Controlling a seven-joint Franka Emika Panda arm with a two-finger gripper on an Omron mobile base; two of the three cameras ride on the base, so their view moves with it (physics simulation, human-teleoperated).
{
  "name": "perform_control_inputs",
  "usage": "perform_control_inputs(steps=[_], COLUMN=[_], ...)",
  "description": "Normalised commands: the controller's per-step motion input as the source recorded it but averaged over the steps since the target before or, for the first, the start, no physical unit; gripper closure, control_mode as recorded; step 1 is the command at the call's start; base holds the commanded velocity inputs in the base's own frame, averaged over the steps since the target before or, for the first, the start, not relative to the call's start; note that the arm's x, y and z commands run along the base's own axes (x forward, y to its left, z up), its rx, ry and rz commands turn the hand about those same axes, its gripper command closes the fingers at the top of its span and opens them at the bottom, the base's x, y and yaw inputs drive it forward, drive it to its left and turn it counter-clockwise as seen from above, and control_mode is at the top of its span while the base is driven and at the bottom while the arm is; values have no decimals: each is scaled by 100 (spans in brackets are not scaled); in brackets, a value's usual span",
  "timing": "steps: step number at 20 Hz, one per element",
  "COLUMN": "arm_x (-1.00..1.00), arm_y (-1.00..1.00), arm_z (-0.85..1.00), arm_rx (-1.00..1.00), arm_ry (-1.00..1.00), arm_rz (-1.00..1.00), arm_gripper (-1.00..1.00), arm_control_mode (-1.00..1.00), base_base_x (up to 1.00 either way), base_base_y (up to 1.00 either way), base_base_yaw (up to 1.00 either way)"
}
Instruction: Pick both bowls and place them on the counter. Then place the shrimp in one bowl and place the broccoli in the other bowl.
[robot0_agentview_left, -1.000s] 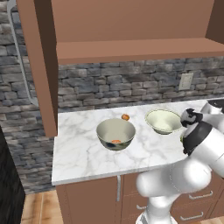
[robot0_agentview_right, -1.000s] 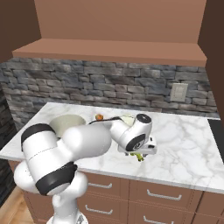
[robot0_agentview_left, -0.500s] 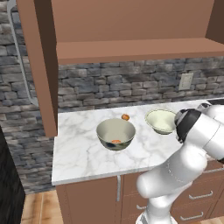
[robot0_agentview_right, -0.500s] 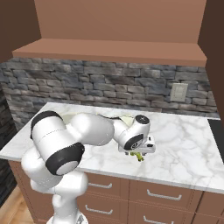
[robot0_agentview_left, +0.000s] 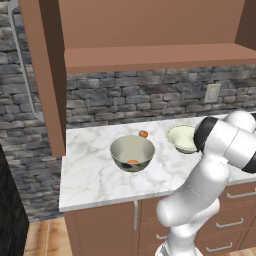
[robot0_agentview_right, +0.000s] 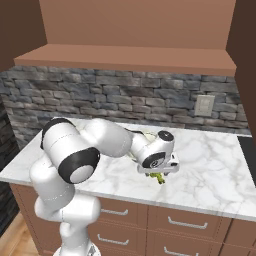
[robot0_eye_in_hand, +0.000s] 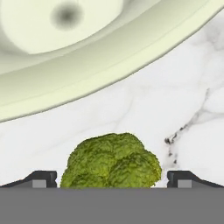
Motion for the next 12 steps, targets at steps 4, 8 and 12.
perform_control_inputs(steps=[4,8,12], arm_x=[0,0,-6], arm_y=[0,5,22], arm_z=[-26,-22,10], arm_rx=[0,0,0], arm_ry=[0,0,0], arm_rz=[7,6,5], arm_gripper=[100,100,100], arm_control_mode=[-100,-100,-100], base_base_x=[0,0,0], base_base_y=[0,0,0], base_base_yaw=[0,0,0])
